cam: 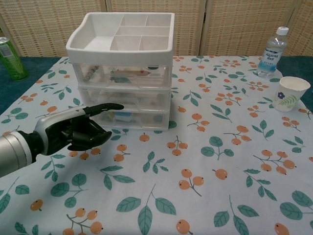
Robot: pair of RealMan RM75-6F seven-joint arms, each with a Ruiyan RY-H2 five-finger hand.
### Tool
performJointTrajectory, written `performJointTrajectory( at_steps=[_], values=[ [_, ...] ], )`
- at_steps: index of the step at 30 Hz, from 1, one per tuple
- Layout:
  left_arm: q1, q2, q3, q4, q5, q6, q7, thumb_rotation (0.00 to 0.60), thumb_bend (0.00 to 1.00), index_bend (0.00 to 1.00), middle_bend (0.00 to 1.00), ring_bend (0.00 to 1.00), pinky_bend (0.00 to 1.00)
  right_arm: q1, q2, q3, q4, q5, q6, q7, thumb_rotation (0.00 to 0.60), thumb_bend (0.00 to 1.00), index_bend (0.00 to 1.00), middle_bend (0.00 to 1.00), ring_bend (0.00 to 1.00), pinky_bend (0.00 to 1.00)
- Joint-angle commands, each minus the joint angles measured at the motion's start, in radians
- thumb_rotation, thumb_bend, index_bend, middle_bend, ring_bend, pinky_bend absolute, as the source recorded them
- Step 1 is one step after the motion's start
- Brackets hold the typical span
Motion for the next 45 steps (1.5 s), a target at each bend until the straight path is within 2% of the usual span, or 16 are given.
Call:
performJointTrajectory(
  at_steps=[1, 7, 8, 9, 10, 16, 34, 45],
  values=[
    [-0.004, -0.014, -0.006, 0.012, -0.008, -0.002, -0.010, 0.600, 0.49, 0.09, 0.91, 0.98, 1.00, -0.002, 0.000, 0.000, 0.002, 0.002, 0.001, 0.001, 0.600, 0.19, 0.00, 0.09, 0.19, 0.24],
    [-0.009, -0.037, -0.015, 0.035, -0.020, -0.006, -0.026, 0.600, 0.49, 0.09, 0.91, 0.98, 1.00, -0.009, 0.002, 0.004, 0.007, 0.009, 0.011, 0.007, 0.600, 0.19, 0.00, 0.09, 0.19, 0.24],
    [-0.010, -0.039, -0.016, 0.037, -0.020, -0.006, -0.028, 0.600, 0.49, 0.09, 0.91, 0.98, 1.00, 0.002, 0.004, 0.007, -0.065, -0.032, 0.028, -0.051, 0.600, 0.19, 0.00, 0.09, 0.19, 0.24],
    [-0.011, -0.041, -0.018, 0.040, -0.022, -0.005, -0.029, 0.600, 0.49, 0.09, 0.91, 0.98, 1.00, 0.006, 0.008, 0.021, -0.030, 0.032, -0.003, -0.045, 0.600, 0.19, 0.00, 0.09, 0.19, 0.24],
    [-0.011, -0.045, -0.019, 0.043, -0.024, -0.004, -0.027, 0.600, 0.49, 0.09, 0.91, 0.98, 1.00, 0.013, -0.001, 0.023, -0.001, 0.040, -0.020, -0.019, 0.600, 0.19, 0.00, 0.09, 0.19, 0.24],
    [-0.014, -0.058, -0.027, 0.050, -0.030, -0.005, -0.039, 0.600, 0.49, 0.09, 0.91, 0.98, 1.00, -0.006, 0.002, 0.014, 0.002, 0.024, 0.009, -0.001, 0.600, 0.19, 0.00, 0.09, 0.19, 0.24],
    [-0.043, -0.084, -0.042, 0.076, -0.031, -0.033, -0.071, 0.600, 0.49, 0.10, 0.91, 0.98, 1.00, -0.011, 0.003, 0.002, 0.016, 0.031, -0.019, 0.017, 0.600, 0.19, 0.00, 0.09, 0.20, 0.24],
    [-0.053, -0.092, -0.050, 0.080, -0.033, -0.036, -0.082, 0.600, 0.49, 0.17, 0.90, 0.98, 1.00, 0.002, -0.004, -0.018, 0.027, 0.022, -0.065, 0.034, 0.600, 0.19, 0.00, 0.09, 0.20, 0.24]
  ],
)
